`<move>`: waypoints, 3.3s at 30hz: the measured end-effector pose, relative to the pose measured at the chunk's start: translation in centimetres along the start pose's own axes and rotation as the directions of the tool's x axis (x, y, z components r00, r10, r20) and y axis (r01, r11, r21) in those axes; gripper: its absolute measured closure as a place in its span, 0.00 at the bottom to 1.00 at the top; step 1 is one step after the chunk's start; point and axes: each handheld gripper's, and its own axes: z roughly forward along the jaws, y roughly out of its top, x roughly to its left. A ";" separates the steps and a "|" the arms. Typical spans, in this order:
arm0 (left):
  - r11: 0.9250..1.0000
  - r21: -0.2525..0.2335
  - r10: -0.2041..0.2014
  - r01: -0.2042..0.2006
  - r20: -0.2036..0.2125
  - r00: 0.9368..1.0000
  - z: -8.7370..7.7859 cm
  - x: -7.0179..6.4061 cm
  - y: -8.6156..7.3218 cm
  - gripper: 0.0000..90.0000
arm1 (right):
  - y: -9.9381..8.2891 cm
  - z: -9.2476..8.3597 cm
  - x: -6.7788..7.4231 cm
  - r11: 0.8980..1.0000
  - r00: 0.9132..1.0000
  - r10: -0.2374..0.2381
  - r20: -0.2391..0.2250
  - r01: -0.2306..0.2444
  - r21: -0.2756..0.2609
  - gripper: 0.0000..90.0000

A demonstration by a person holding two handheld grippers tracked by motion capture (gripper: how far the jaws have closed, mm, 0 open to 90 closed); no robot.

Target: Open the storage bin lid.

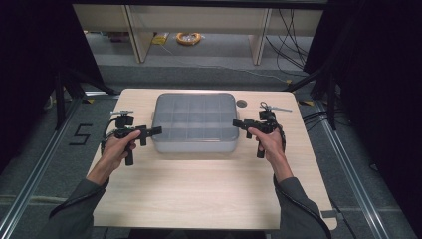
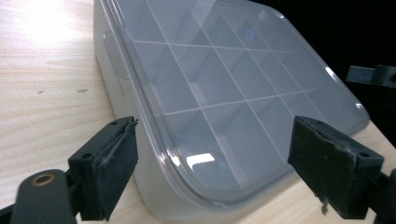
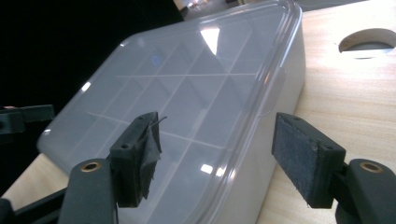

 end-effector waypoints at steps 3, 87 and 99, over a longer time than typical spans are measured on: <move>1.000 0.009 -0.003 0.003 -0.014 1.000 0.7 0.3 0.5 0.17 | 0.2 0.5 0.2 0.998 0.998 0.065 0.007 -0.065 0.021 0.38; 0.984 -0.174 -0.046 0.025 -0.118 0.992 -2.9 -4.0 5.5 0.59 | 3.0 -3.3 3.8 0.977 0.992 0.093 -0.089 -0.108 -0.182 0.78; 0.985 -0.172 -0.021 0.002 -0.110 0.994 -4.7 -4.9 2.8 0.58 | 1.1 -5.3 5.7 0.978 0.995 0.066 -0.071 -0.079 -0.194 0.77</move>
